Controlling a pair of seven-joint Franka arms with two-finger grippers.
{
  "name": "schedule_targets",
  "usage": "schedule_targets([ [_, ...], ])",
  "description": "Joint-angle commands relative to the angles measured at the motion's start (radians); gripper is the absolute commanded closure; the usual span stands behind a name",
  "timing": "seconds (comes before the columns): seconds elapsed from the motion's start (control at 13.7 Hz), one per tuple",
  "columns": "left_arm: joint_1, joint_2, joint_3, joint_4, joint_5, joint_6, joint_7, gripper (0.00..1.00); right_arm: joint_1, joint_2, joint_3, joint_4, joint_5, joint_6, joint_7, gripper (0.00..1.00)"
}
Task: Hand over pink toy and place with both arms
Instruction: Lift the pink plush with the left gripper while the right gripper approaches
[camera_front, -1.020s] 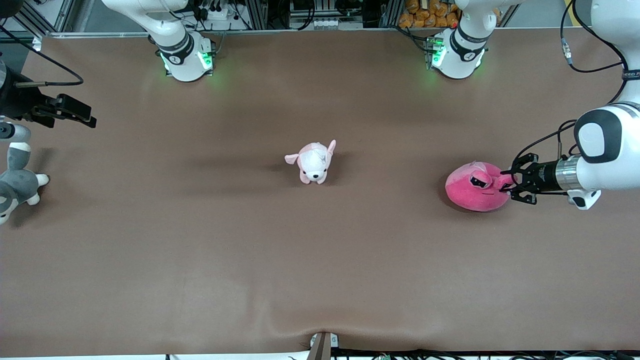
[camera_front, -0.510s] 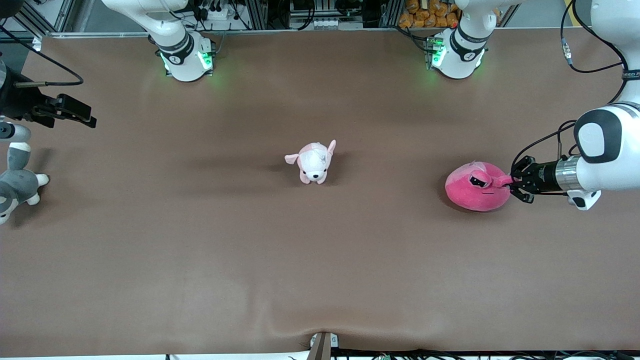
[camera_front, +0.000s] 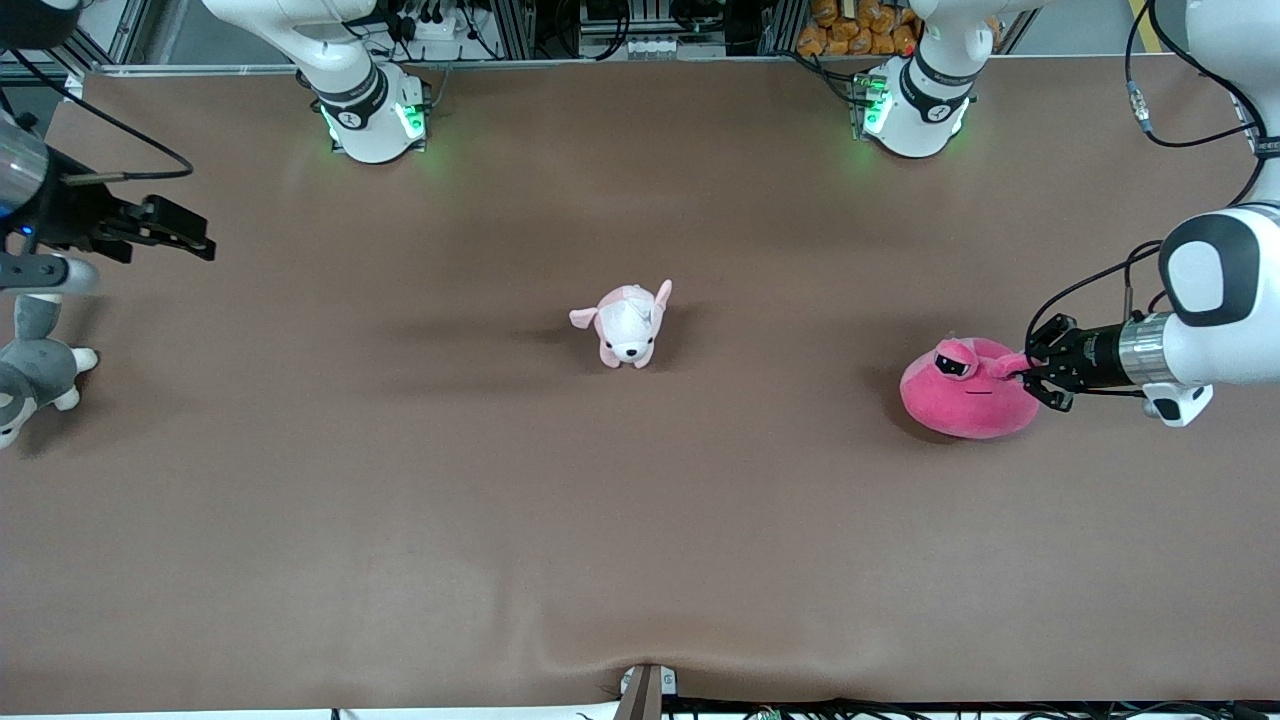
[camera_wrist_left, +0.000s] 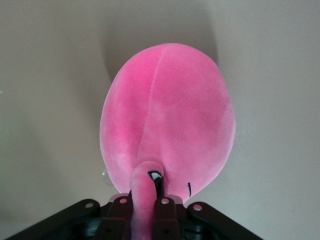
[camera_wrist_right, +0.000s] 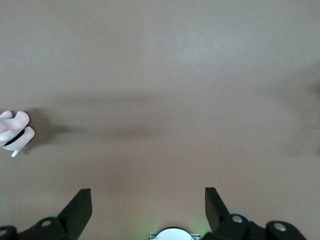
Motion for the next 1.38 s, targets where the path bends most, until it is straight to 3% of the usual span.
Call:
schedule_targets([
  [0.0,0.006,-0.018,-0.009,0.085,-0.058,-0.112,0.007,1.00,0.010,0.021,-0.001,0.017,0.001,0.012,0.012,0.00],
  [0.29,-0.006,-0.015,-0.031,0.234,-0.144,-0.270,-0.061,1.00,0.010,0.065,-0.001,0.062,-0.003,0.027,0.001,0.00],
  [0.44,-0.010,-0.014,-0.100,0.278,-0.159,-0.281,-0.190,1.00,0.029,0.112,0.000,0.087,0.046,0.024,-0.002,0.00],
  [0.73,-0.007,-0.015,-0.214,0.308,-0.168,-0.281,-0.359,1.00,0.059,0.144,0.000,0.087,0.052,0.029,-0.001,0.00],
  [1.02,-0.007,-0.017,-0.323,0.332,-0.228,-0.263,-0.587,1.00,0.093,0.159,0.000,0.087,0.054,0.089,-0.001,0.00],
  [1.24,-0.011,-0.014,-0.432,0.352,-0.239,-0.154,-0.761,1.00,0.157,0.159,0.002,0.087,0.067,0.139,0.001,0.00],
  [1.31,-0.020,-0.011,-0.462,0.352,-0.239,-0.093,-0.807,1.00,0.171,0.159,0.002,0.087,0.111,0.149,-0.001,0.00],
])
